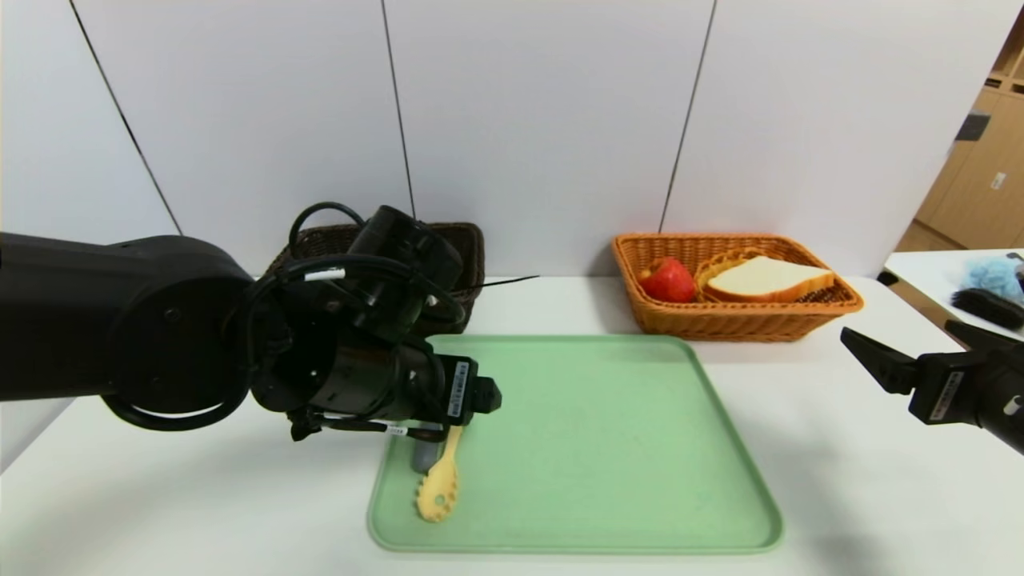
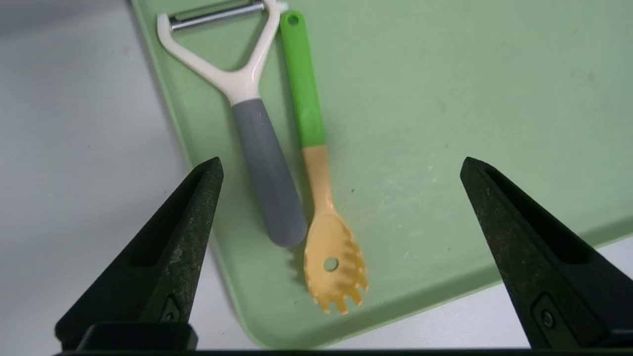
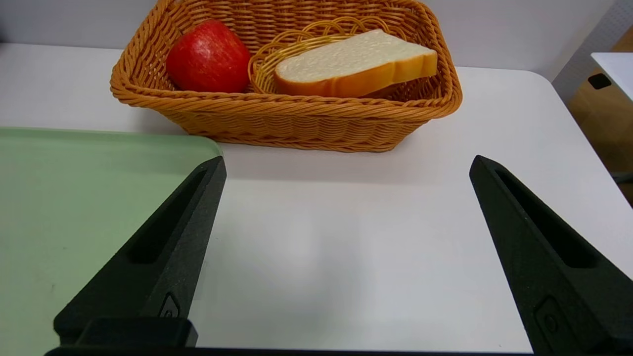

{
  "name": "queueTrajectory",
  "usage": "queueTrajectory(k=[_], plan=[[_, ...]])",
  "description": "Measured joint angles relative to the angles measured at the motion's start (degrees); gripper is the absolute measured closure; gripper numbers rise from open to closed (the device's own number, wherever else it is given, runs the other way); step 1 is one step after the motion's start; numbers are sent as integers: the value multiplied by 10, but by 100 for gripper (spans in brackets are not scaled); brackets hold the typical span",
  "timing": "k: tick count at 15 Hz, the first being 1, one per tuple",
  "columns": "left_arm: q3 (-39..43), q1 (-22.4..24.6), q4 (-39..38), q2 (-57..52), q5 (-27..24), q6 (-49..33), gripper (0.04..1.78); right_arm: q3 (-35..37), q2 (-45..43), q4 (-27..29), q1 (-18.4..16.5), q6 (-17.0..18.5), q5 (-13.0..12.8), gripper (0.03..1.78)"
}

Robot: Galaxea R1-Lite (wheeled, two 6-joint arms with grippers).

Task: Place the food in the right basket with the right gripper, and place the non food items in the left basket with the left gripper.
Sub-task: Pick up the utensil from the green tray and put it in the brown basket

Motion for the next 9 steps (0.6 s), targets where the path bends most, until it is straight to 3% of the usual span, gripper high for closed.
queueTrajectory(k=[3,9], plan=[[-50,0,87,29,-2,56,13,10,0,-1,0,0,0,11],[-89,-15,93,76,-3,45,13,18,-1,-2,1,1,0,11]])
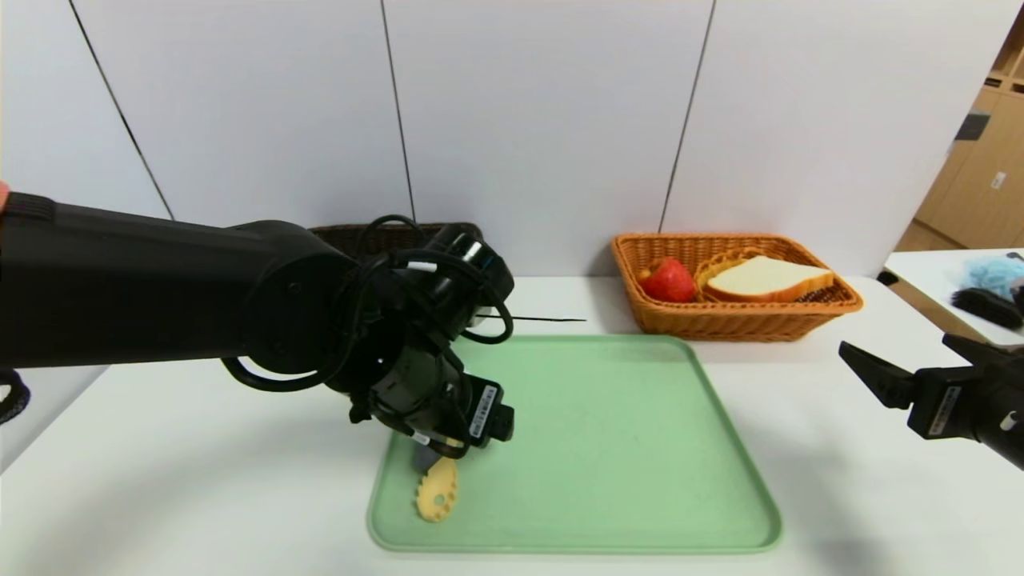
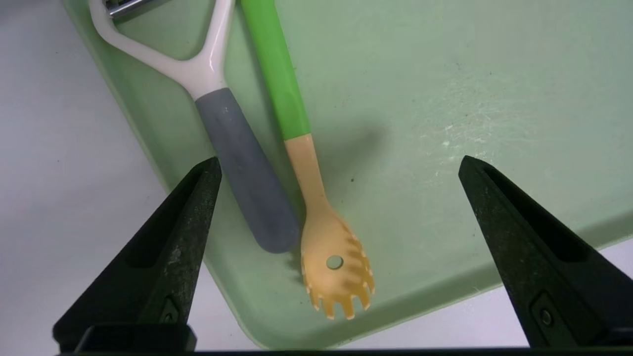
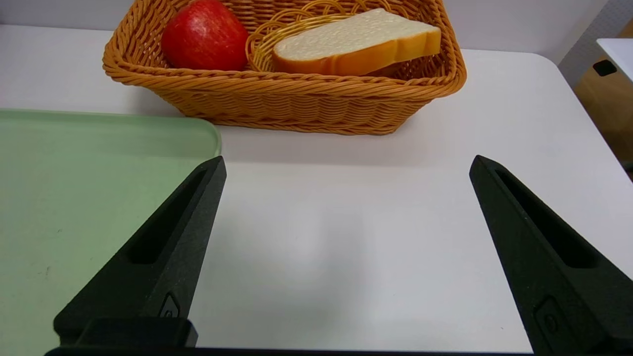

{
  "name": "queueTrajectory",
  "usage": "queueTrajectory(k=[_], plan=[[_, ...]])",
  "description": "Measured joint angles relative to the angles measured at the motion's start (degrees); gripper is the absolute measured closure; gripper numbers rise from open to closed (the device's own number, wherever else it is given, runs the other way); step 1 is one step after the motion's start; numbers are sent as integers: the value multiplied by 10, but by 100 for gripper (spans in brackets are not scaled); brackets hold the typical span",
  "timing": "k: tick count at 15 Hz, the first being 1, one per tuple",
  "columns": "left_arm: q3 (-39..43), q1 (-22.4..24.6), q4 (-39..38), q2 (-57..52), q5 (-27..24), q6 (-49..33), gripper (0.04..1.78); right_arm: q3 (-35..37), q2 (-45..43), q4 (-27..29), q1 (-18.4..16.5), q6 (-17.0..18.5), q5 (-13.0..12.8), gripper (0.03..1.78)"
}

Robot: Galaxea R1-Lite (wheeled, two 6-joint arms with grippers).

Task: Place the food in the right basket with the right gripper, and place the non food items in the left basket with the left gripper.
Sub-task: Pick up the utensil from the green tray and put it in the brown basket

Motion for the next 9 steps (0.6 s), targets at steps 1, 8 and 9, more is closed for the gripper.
queueTrajectory(k=[1,8,9], plan=[[-3,-3,0,5,0,-7,13,0,0,0,0,0,0,11],[-9,-19,-12,36,0,-26,13,1,0,0,1,-1,0,11],[-9,-20,-13,42,0,-27,13,1,0,0,1,-1,0,11]])
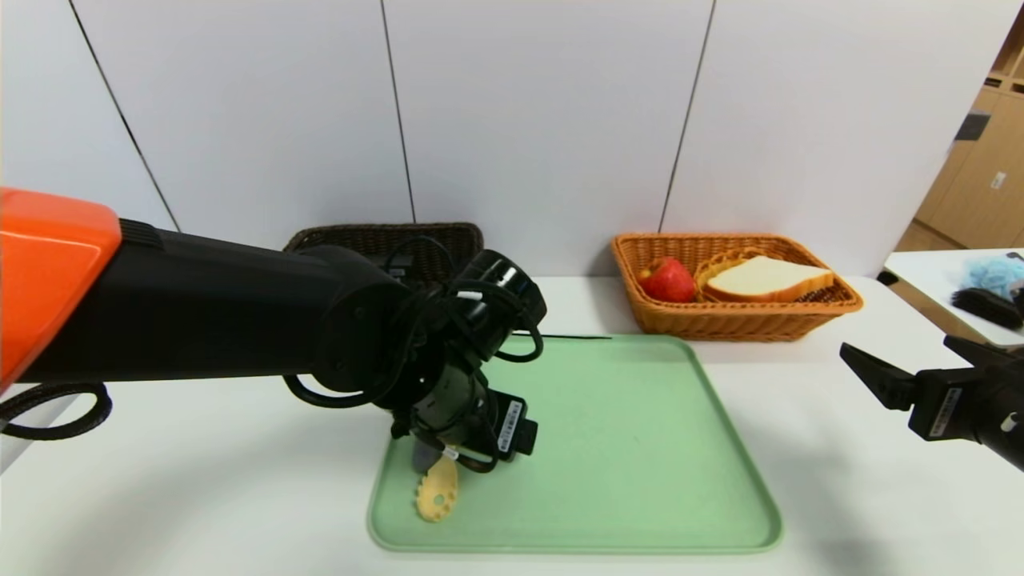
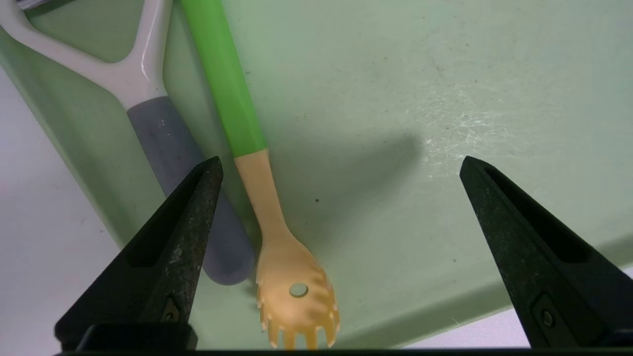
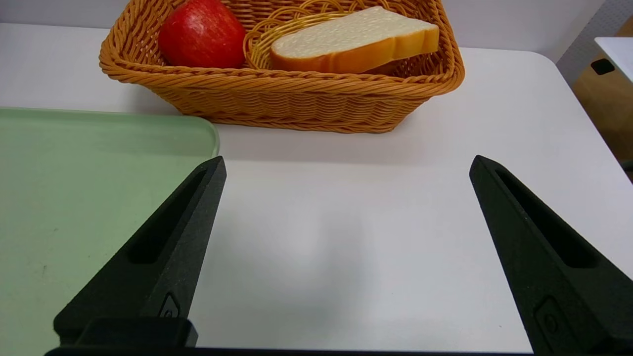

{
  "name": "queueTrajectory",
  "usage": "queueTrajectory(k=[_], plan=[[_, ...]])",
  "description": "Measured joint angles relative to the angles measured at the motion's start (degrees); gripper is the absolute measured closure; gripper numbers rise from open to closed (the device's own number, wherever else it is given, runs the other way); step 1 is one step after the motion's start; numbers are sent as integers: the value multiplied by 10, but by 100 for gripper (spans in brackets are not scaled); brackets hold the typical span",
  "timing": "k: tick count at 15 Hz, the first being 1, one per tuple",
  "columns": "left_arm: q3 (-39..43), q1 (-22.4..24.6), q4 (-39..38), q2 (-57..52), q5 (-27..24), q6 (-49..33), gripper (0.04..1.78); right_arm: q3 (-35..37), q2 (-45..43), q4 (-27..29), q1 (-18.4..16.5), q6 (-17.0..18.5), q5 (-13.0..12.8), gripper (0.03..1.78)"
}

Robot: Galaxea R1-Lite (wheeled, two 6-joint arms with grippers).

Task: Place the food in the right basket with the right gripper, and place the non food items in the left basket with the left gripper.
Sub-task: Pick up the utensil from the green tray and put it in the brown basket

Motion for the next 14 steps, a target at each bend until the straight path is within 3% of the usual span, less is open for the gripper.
queueTrajectory(k=[14], plan=[[3,2,-25,34,9,0,13,2,-1,0,-1,4,0,11]])
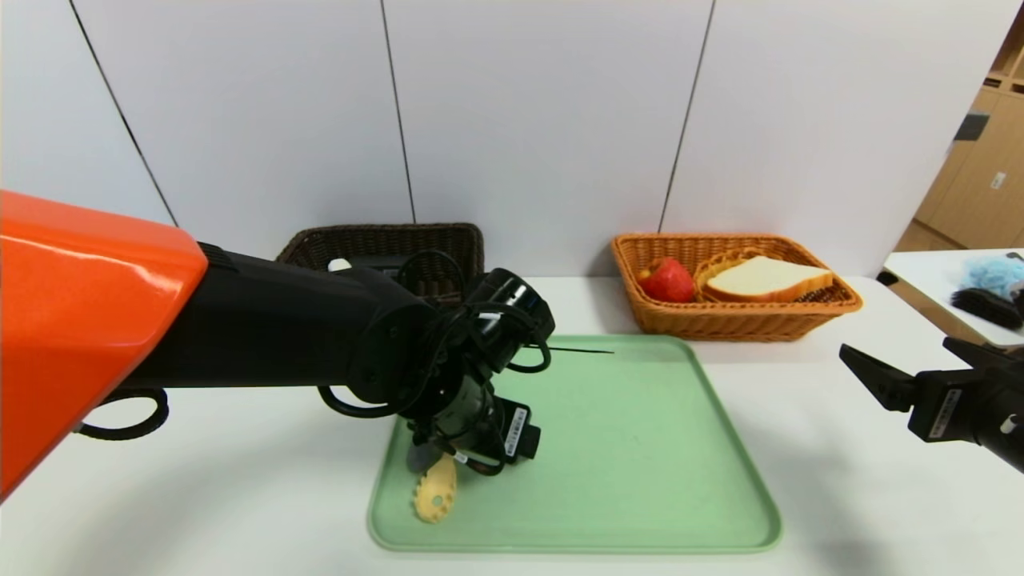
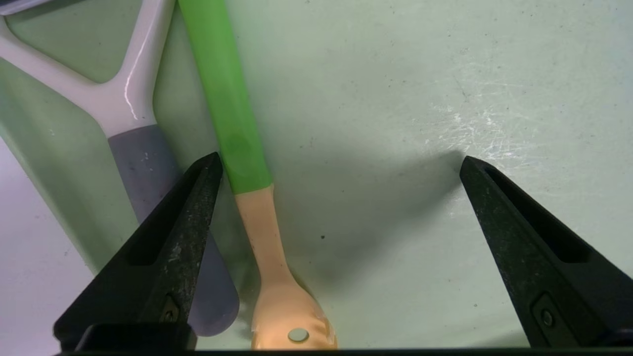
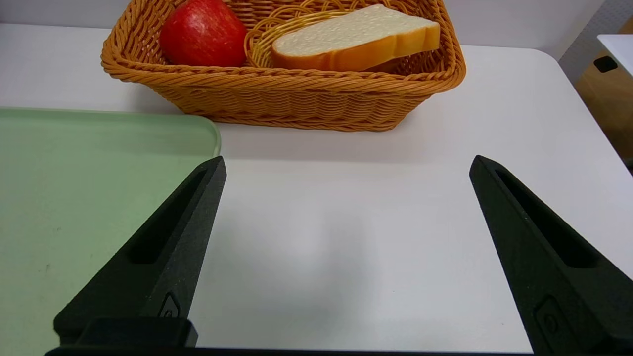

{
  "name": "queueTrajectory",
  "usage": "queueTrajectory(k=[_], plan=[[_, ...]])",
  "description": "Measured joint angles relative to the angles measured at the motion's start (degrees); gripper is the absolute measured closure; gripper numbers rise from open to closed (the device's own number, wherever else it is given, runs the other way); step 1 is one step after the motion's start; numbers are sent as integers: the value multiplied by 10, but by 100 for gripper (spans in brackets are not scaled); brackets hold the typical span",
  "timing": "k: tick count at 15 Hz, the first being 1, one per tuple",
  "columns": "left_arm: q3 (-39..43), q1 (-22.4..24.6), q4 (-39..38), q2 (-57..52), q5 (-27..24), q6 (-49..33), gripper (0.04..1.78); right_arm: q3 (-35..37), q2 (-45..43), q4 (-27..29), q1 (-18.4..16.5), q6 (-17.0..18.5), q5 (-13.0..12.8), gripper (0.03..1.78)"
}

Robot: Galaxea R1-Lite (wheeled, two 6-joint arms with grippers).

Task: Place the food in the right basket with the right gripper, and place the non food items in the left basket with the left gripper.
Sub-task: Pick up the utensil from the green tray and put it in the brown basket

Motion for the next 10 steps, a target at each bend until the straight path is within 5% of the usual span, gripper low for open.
queueTrajectory(k=[5,10], plan=[[14,0,-2,-4,3,4,13,0,-2,0,0,0,0,11],[21,0,-13,-9,2,3,84,0,-4,0,-1,0,0,11]])
